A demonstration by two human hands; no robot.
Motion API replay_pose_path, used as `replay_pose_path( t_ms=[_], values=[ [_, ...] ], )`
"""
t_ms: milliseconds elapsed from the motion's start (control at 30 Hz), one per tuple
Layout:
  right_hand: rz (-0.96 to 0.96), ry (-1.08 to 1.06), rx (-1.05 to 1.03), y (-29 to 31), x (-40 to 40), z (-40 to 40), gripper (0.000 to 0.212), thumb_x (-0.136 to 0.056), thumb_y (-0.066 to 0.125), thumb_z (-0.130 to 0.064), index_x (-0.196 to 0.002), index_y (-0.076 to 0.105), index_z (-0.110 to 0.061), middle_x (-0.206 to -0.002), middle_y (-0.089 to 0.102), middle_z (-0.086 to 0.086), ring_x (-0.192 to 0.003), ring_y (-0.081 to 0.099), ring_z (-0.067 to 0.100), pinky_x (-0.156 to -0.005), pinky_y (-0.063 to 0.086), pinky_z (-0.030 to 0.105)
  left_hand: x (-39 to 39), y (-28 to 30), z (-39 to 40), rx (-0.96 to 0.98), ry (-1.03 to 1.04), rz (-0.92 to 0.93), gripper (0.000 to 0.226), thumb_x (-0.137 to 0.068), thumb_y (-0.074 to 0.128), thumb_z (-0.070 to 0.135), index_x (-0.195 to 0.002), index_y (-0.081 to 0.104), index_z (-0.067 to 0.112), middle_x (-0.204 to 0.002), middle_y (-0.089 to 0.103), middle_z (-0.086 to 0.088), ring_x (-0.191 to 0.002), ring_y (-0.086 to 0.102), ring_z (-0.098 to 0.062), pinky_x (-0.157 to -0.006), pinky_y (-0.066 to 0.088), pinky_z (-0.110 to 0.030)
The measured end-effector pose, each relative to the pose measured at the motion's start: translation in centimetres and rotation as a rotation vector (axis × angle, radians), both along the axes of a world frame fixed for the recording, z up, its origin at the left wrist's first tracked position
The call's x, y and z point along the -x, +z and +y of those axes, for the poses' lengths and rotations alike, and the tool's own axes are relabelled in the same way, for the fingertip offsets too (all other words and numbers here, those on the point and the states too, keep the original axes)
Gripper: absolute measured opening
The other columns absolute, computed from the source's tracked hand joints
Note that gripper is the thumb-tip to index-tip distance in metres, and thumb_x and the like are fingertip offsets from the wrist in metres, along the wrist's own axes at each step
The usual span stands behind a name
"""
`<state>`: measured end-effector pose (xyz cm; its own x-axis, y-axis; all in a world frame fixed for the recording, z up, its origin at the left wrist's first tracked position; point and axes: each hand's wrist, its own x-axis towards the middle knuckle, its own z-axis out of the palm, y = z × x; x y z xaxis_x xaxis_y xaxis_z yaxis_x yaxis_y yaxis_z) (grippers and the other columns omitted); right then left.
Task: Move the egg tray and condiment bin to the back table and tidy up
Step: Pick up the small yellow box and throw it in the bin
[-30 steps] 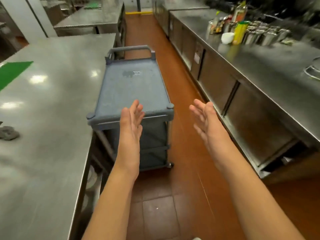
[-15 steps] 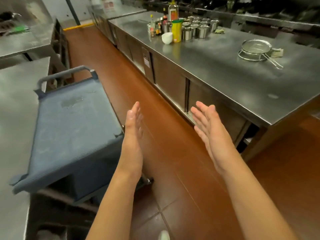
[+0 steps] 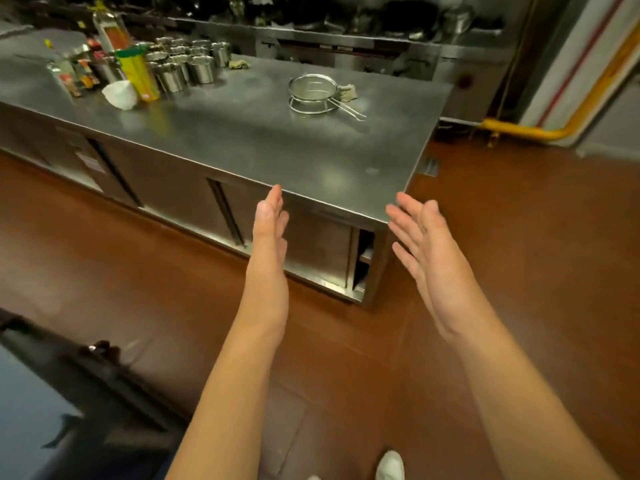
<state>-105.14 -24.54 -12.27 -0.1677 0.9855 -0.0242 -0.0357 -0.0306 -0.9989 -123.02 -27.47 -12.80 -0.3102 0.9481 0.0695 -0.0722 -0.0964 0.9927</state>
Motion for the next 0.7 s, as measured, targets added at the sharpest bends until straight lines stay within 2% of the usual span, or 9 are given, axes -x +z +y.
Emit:
replay_pose_path(
  t_ms=[100,233,333,467,700],
  values=[
    [0.001,-0.115,0.004,-0.7,-3.9,2.2,0.079,-0.077,0.030,-0.076,-0.146,0.039,-0.037,-0.149,0.047,-0.014,-0.136,0.041,-0.001,-0.119,0.029,0.034,-3.3,-0.8,4.2,0.032,-0.116,-0.006,0.068,-0.088,0.022,0.069,-0.149,0.033,0.042,-0.152,0.038,0.021,-0.139,0.035,0.004,-0.122,0.019,-0.040],
    [0.029,-0.223,0.000,-1.4,-9.6,5.6,0.090,-0.072,0.032,-0.082,-0.149,0.038,-0.035,-0.149,0.047,-0.014,-0.136,0.042,-0.001,-0.118,0.030,0.033,-8.4,-1.0,9.5,0.054,-0.218,0.020,0.068,-0.088,0.022,0.069,-0.149,0.033,0.041,-0.153,0.037,0.019,-0.140,0.033,0.001,-0.122,0.018,-0.041],
    [0.047,-0.288,-0.019,-1.1,-14.3,8.7,0.087,-0.078,0.029,-0.079,-0.151,0.034,-0.033,-0.151,0.045,-0.014,-0.137,0.040,0.000,-0.119,0.029,0.036,-12.7,-0.5,13.4,0.034,-0.272,0.060,0.069,-0.088,0.023,0.068,-0.150,0.034,0.039,-0.152,0.040,0.019,-0.137,0.037,0.004,-0.122,0.020,-0.040],
    [0.084,-0.355,-0.057,0.0,-19.4,12.5,0.081,-0.082,0.026,-0.074,-0.151,0.033,-0.034,-0.151,0.044,-0.014,-0.138,0.040,0.000,-0.118,0.029,0.033,-17.5,0.5,18.1,0.030,-0.332,0.060,0.071,-0.088,0.024,0.070,-0.150,0.035,0.037,-0.151,0.041,0.017,-0.135,0.040,0.004,-0.121,0.021,-0.039],
    [0.137,-0.420,-0.056,-0.1,-23.3,18.3,0.083,-0.080,0.027,-0.077,-0.151,0.034,-0.034,-0.149,0.047,-0.015,-0.135,0.042,-0.001,-0.118,0.030,0.035,-23.0,2.1,25.3,0.002,-0.418,0.075,0.071,-0.089,0.023,0.068,-0.150,0.034,0.035,-0.154,0.038,0.015,-0.136,0.039,0.003,-0.121,0.021,-0.037]
  ],
)
